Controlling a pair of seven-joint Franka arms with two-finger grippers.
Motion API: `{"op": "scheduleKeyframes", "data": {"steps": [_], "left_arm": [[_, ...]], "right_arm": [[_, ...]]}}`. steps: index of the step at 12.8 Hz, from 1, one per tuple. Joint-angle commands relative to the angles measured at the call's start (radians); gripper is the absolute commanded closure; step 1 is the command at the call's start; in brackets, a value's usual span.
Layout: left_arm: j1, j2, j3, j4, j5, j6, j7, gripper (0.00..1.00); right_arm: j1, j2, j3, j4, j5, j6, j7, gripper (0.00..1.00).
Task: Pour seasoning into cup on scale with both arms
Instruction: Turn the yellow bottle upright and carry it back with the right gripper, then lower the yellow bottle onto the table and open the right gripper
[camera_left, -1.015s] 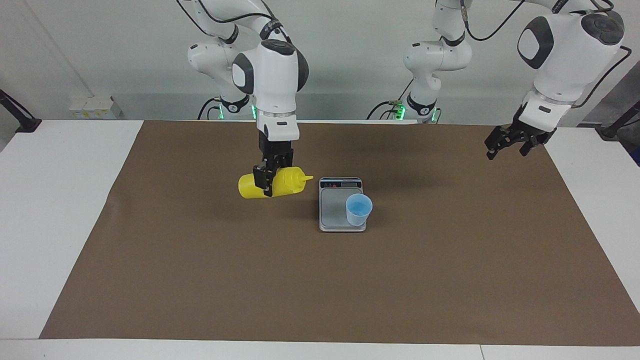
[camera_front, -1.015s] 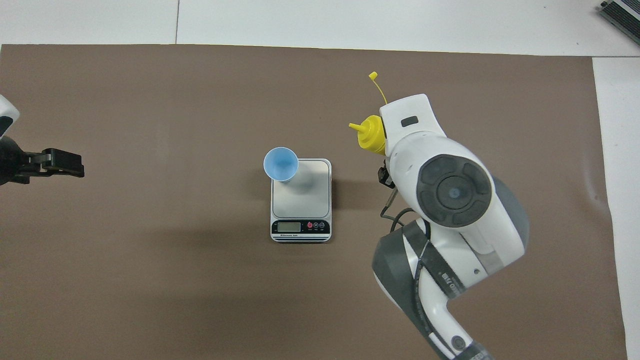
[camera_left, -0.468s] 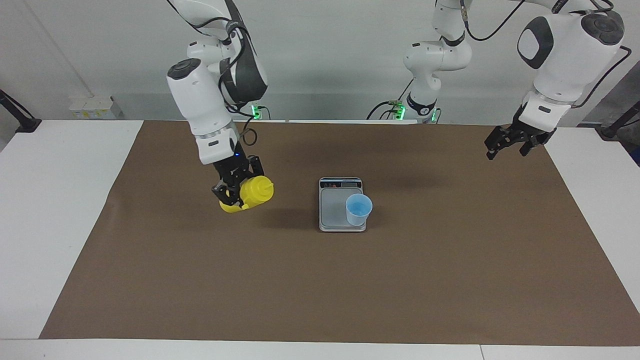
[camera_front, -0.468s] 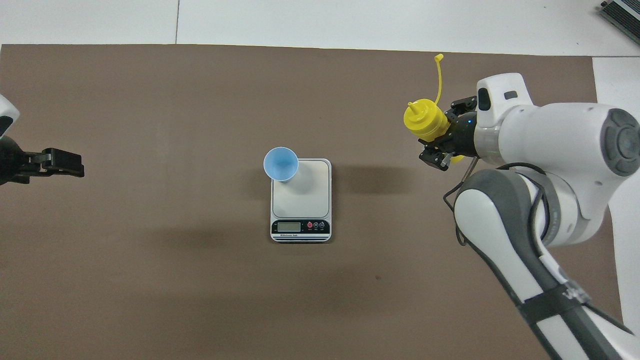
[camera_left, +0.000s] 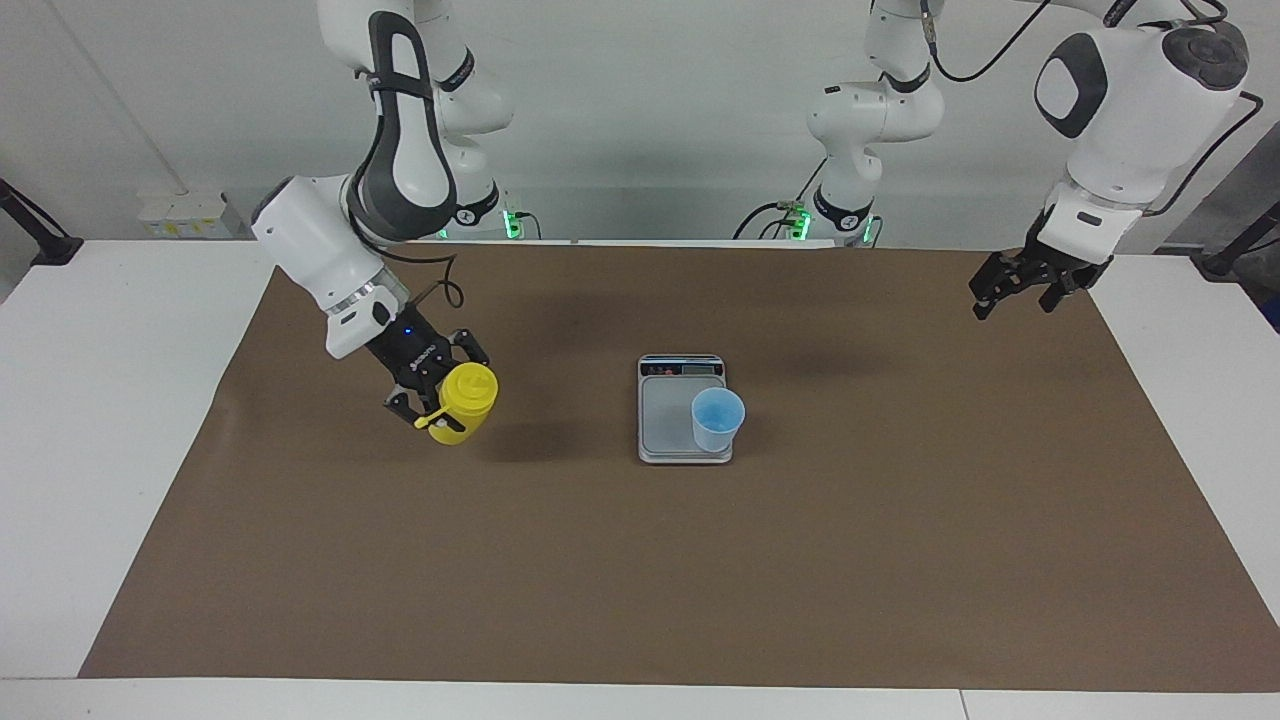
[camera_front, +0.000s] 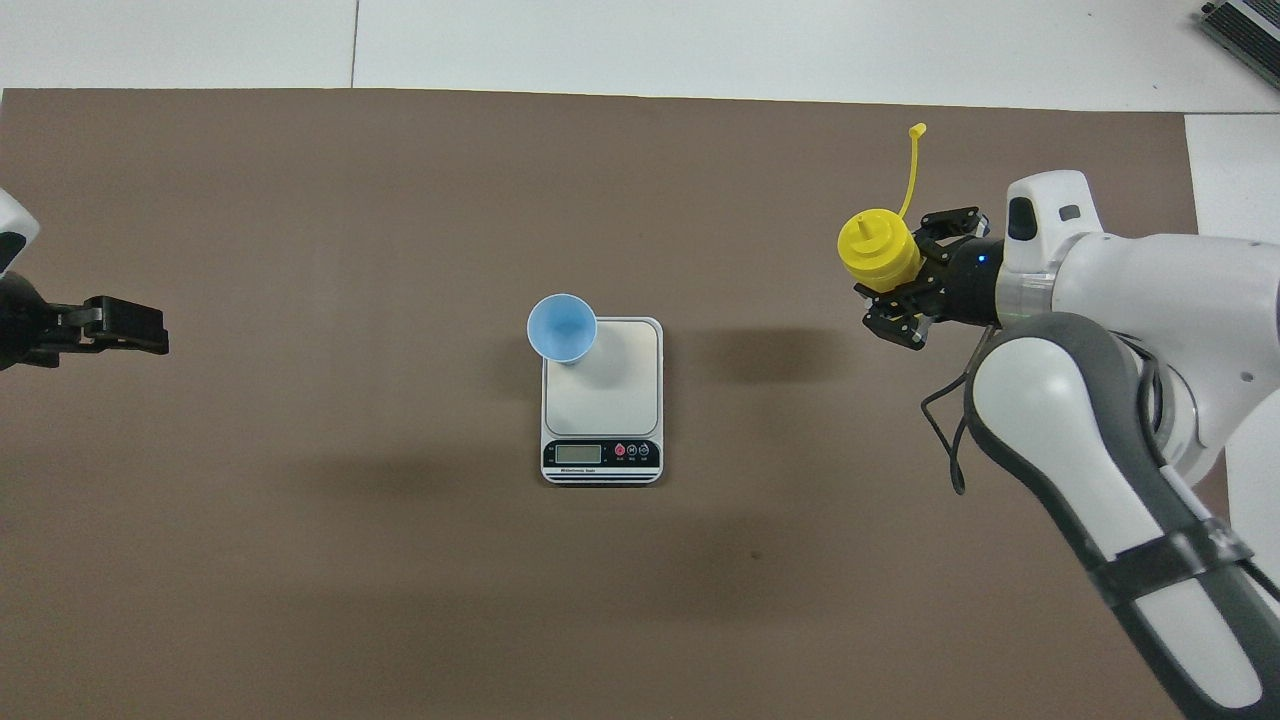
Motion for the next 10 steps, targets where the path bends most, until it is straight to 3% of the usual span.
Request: {"op": "scheduleKeyframes", "data": {"steps": [1, 3, 7, 8, 9, 10], "left_arm": [[0.0, -0.017, 0.005, -0.014, -0.013, 0.002, 0.004, 0.0], [0.0, -0.017, 0.005, -0.014, -0.013, 0.002, 0.004, 0.0], [0.0, -0.017, 0.005, -0.014, -0.013, 0.002, 0.004, 0.0], [0.0, -0.017, 0.005, -0.014, -0.013, 0.002, 0.004, 0.0], [0.0, -0.017, 0.005, -0.014, -0.013, 0.002, 0.004, 0.0], [0.0, -0.017, 0.005, -0.014, -0.013, 0.002, 0.004, 0.0]], "right_arm": [[-0.048, -0.02, 0.01, -0.097, 0.258, 0.017, -0.256, 1.0], [-0.082, -0.002, 0.01, -0.131, 0.379, -0.009, -0.414, 1.0], [-0.155, 0.057, 0.01, -0.137, 0.437, -0.112, -0.562, 1.0], [-0.169, 0.074, 0.01, -0.137, 0.465, -0.135, -0.606, 0.89], [-0.171, 0.074, 0.01, -0.139, 0.471, -0.138, -0.613, 0.59], [-0.172, 0.074, 0.01, -0.139, 0.471, -0.138, -0.613, 0.01]]}}
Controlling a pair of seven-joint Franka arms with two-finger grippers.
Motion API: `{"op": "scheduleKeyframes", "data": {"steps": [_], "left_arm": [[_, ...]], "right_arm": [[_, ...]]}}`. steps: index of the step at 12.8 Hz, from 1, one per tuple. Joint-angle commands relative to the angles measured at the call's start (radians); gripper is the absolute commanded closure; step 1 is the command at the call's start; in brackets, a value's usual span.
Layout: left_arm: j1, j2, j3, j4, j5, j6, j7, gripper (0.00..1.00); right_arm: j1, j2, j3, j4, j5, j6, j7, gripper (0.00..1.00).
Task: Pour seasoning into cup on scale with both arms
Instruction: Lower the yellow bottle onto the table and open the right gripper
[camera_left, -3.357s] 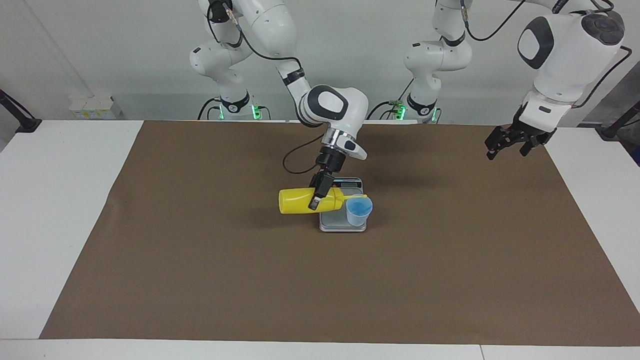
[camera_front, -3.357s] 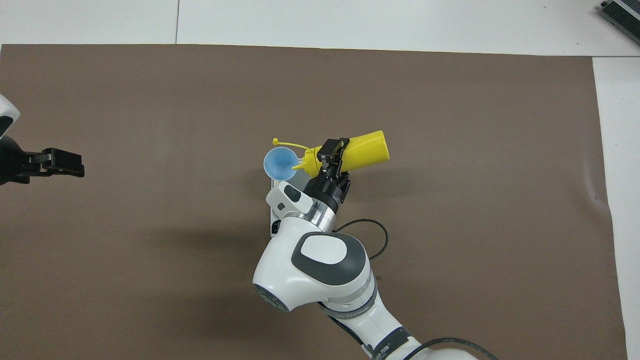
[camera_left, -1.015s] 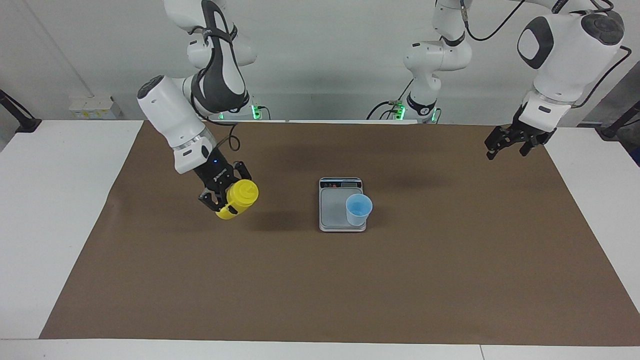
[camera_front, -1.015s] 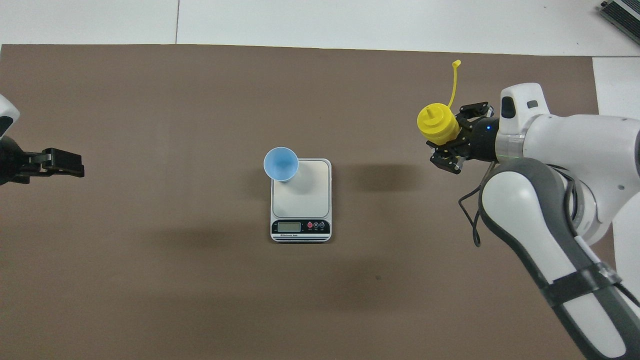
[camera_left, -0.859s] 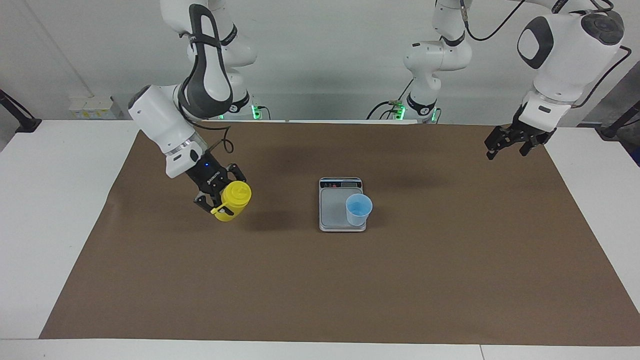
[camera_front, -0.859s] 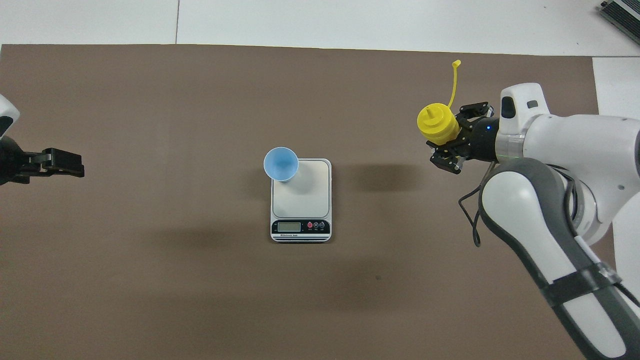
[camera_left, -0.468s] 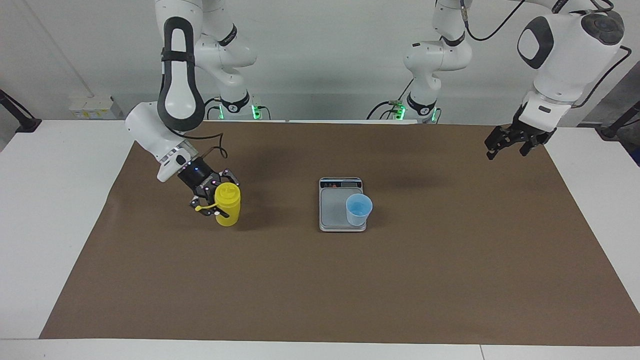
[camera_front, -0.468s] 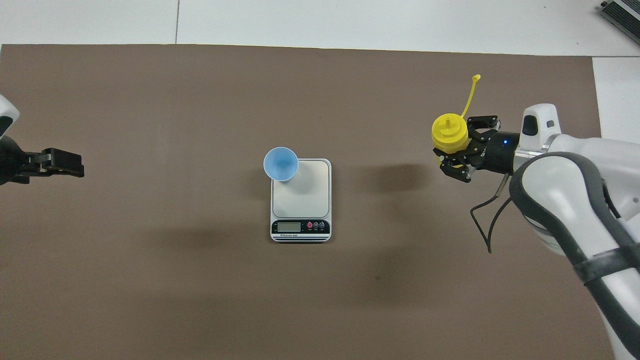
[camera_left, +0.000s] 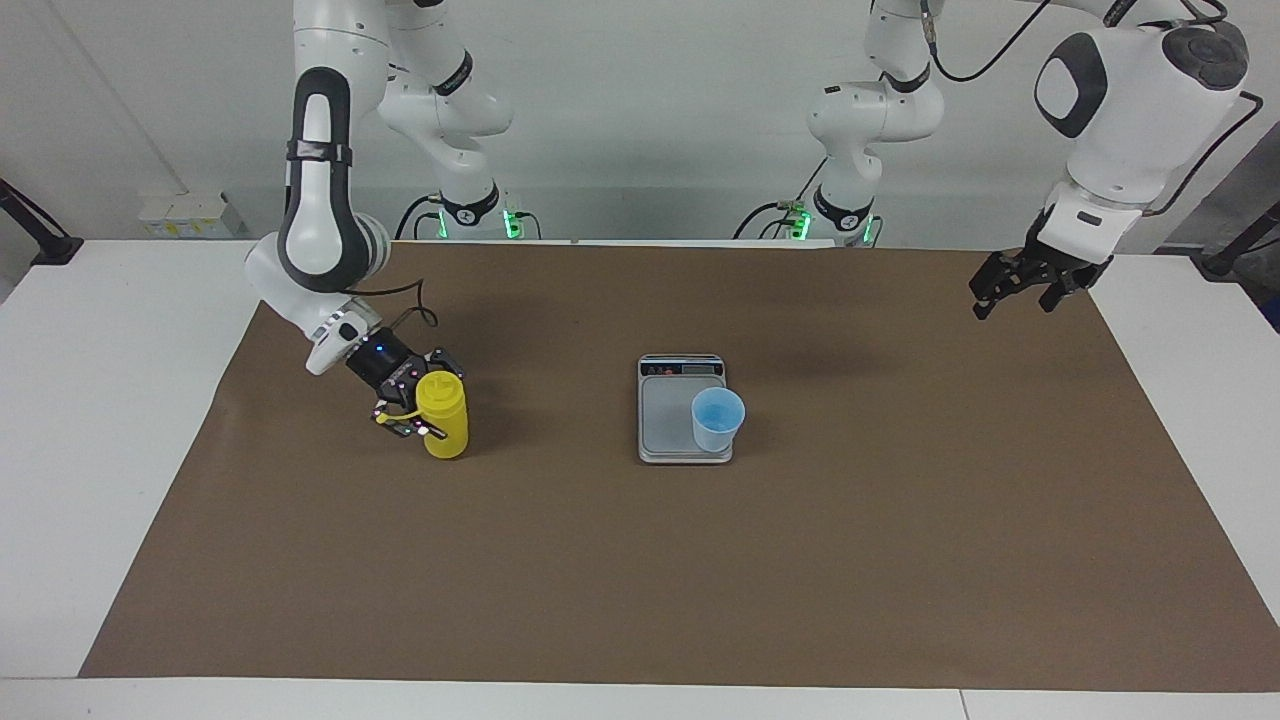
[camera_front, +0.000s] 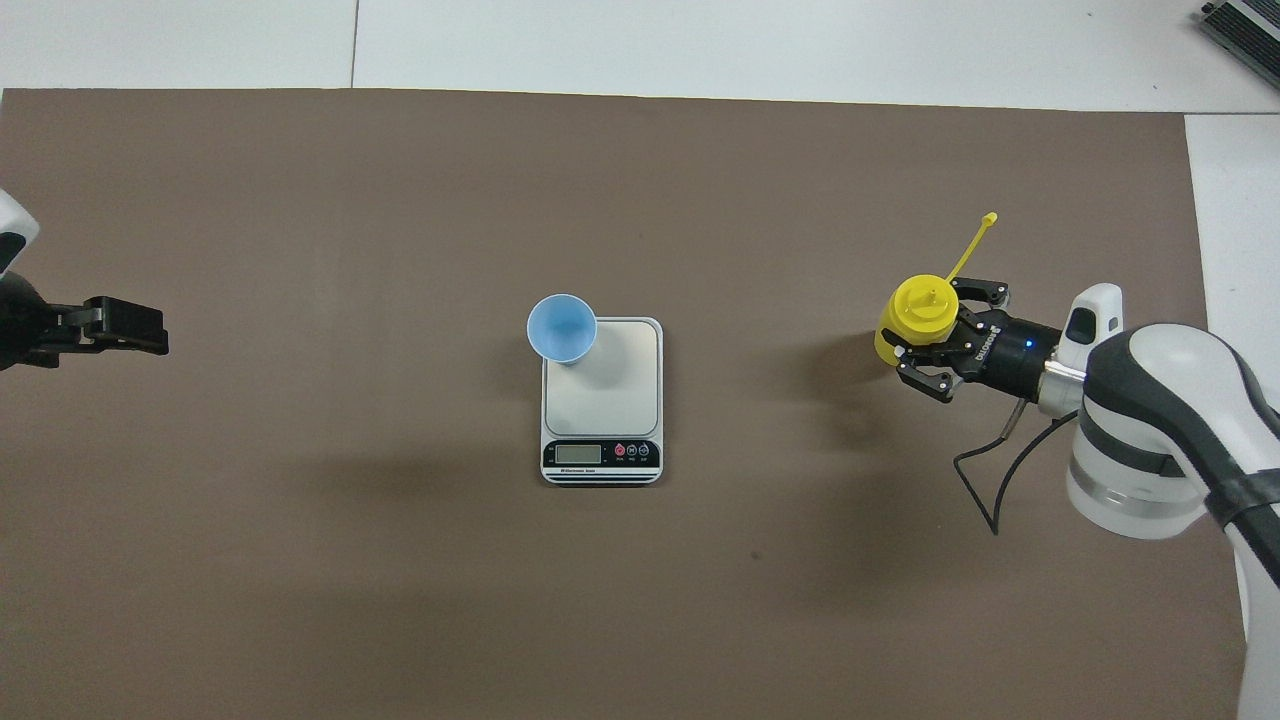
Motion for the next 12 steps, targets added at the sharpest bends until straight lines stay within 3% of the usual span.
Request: {"op": "scheduleKeyframes", "data": {"steps": [1, 6, 12], "left_arm": [[0.0, -0.017, 0.005, -0.014, -0.013, 0.002, 0.004, 0.0], [0.0, -0.017, 0.005, -0.014, -0.013, 0.002, 0.004, 0.0], [0.0, -0.017, 0.005, -0.014, -0.013, 0.002, 0.004, 0.0]], "right_arm": [[-0.021, -0.007, 0.01, 0.001, 0.034, -0.023, -0.03, 0.0], [-0.085, -0.021, 0.006, -0.047, -0.009, -0.035, -0.059, 0.0], [-0.202, -0.042, 0.0, -0.033, -0.34, -0.06, -0.041, 0.0]]}}
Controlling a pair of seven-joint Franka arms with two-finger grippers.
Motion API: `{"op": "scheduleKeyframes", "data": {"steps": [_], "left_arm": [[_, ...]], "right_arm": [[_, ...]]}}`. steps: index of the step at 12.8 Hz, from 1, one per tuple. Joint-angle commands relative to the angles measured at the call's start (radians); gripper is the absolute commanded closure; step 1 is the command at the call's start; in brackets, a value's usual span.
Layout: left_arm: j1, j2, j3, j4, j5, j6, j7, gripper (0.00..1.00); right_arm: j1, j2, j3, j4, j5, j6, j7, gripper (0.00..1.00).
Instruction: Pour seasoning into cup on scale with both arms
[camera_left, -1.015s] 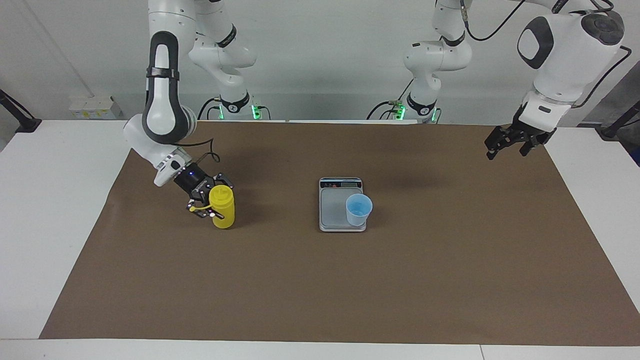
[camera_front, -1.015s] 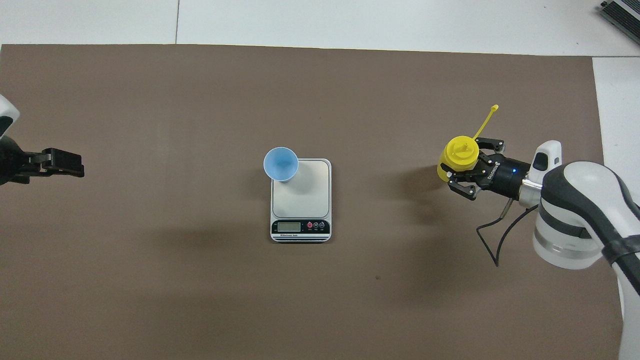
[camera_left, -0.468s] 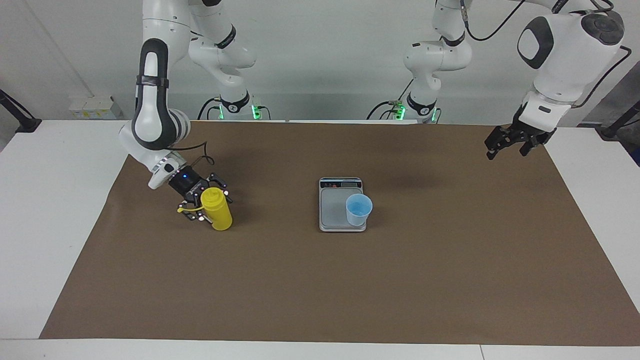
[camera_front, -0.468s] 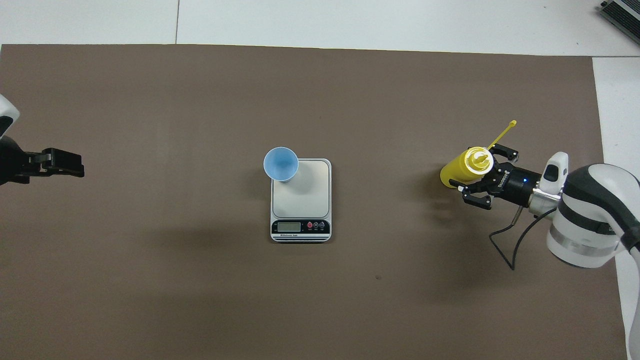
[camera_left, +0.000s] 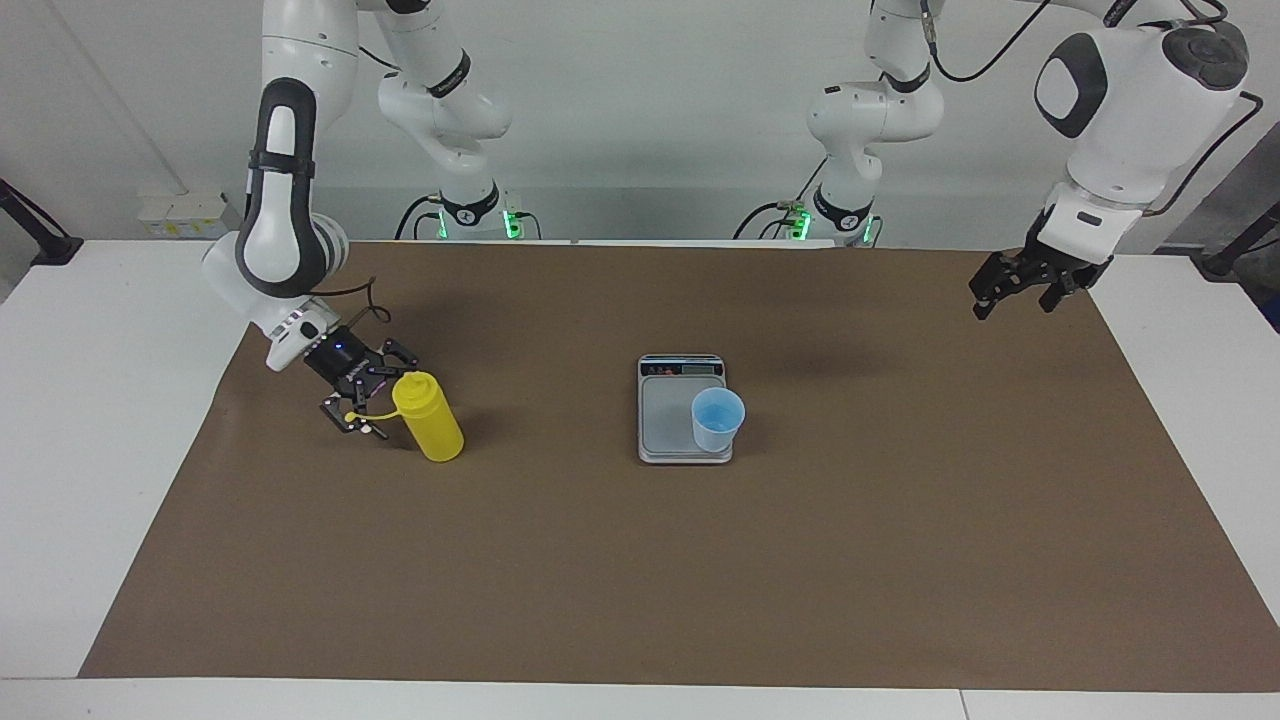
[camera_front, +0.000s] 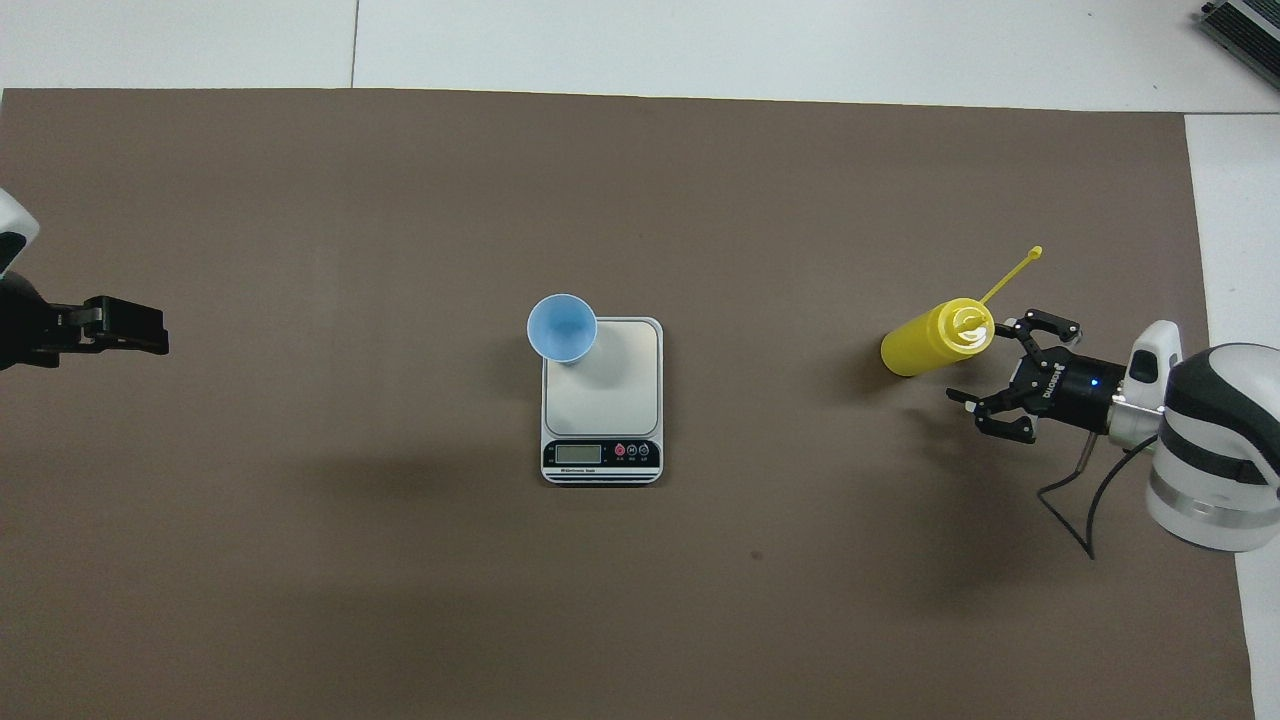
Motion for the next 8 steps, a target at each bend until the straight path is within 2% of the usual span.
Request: {"op": "scheduleKeyframes", "data": {"steps": [1, 4, 8], "left_arm": [[0.0, -0.017, 0.005, -0.014, -0.013, 0.002, 0.004, 0.0], [0.0, -0.017, 0.005, -0.014, -0.013, 0.002, 0.004, 0.0], [0.0, -0.017, 0.005, -0.014, -0.013, 0.002, 0.004, 0.0]], "right_arm": [[-0.056, -0.053, 0.001, -0.002, -0.145, -0.025, 0.026, 0.0], [-0.082, -0.076, 0.001, 0.078, -0.333, -0.054, 0.164, 0.0], [-0.081, -0.139, -0.001, 0.123, -0.433, -0.078, 0.36, 0.0]]}}
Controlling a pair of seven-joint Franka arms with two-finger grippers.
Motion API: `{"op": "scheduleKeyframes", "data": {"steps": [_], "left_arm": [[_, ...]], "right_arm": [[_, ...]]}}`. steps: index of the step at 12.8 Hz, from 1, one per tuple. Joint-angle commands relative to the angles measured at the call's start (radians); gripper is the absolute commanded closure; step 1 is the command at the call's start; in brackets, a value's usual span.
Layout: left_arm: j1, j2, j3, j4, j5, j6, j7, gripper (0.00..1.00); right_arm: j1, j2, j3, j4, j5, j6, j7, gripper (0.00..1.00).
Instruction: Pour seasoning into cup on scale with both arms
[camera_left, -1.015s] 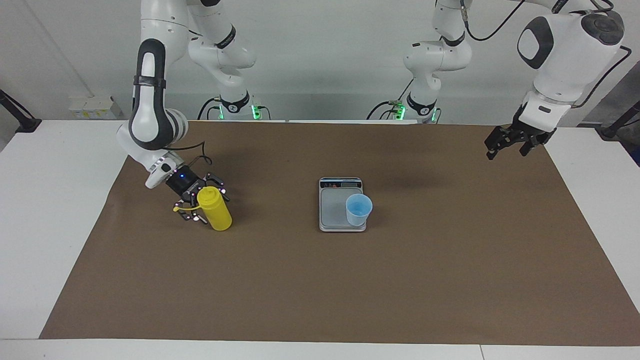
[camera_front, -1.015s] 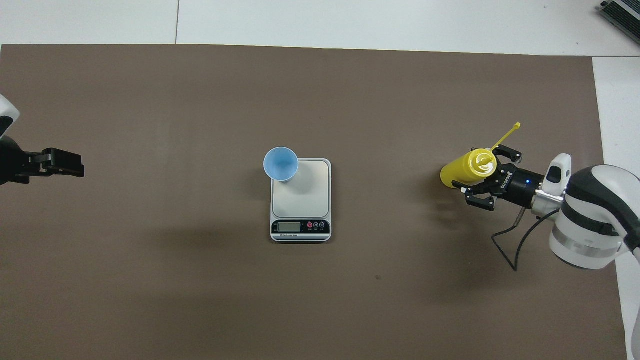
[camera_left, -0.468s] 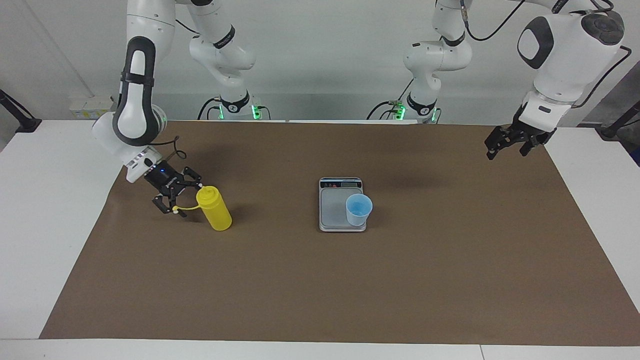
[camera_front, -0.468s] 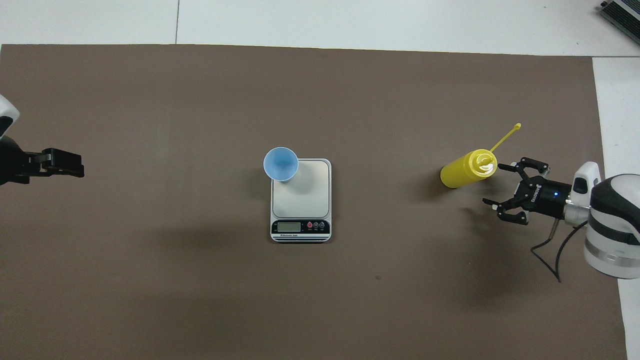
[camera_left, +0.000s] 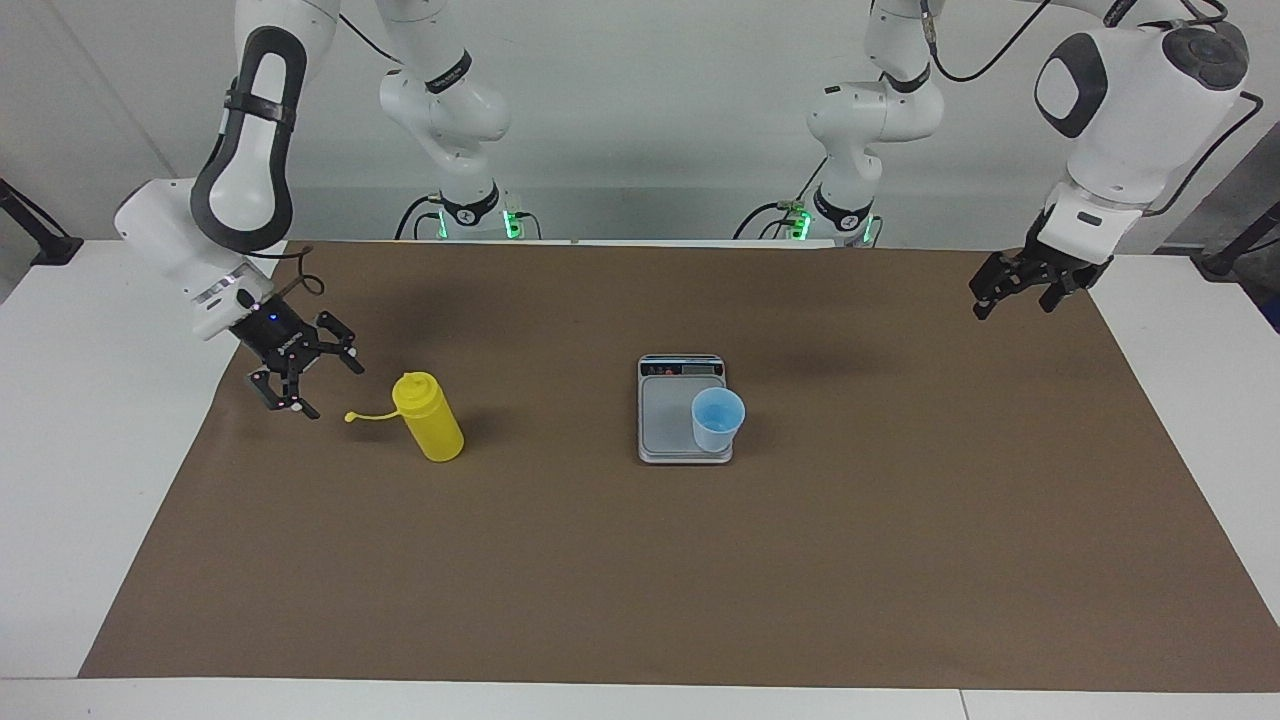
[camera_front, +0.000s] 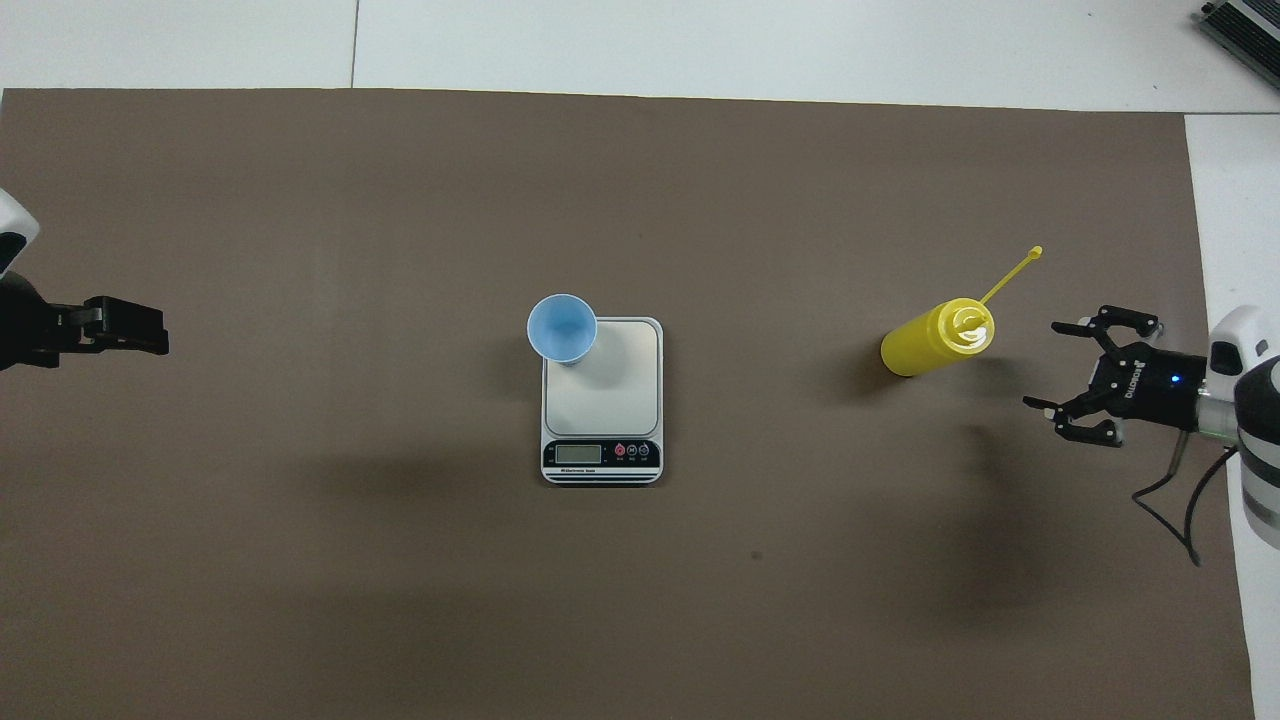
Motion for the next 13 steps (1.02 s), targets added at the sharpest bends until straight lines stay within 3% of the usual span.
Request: {"op": "scheduleKeyframes", "data": {"steps": [1, 6, 8, 13], "left_arm": [[0.0, -0.017, 0.005, -0.014, -0.013, 0.002, 0.004, 0.0], [0.0, -0.017, 0.006, -0.014, -0.013, 0.002, 0.004, 0.0], [0.002, -0.019, 0.005, -0.014, -0.013, 0.002, 0.004, 0.0], [0.002, -0.023, 0.003, 0.009, -0.013, -0.002, -0.001, 0.0]], "right_arm": [[0.003, -0.063, 0.001, 0.009, -0.139, -0.026, 0.2, 0.0], [0.076, -0.171, 0.018, 0.079, -0.481, -0.163, 0.839, 0.0], [0.121, -0.191, 0.021, 0.113, -0.538, -0.218, 1.086, 0.0], [0.23, -0.142, 0.028, 0.343, -0.644, -0.35, 1.631, 0.0]]}}
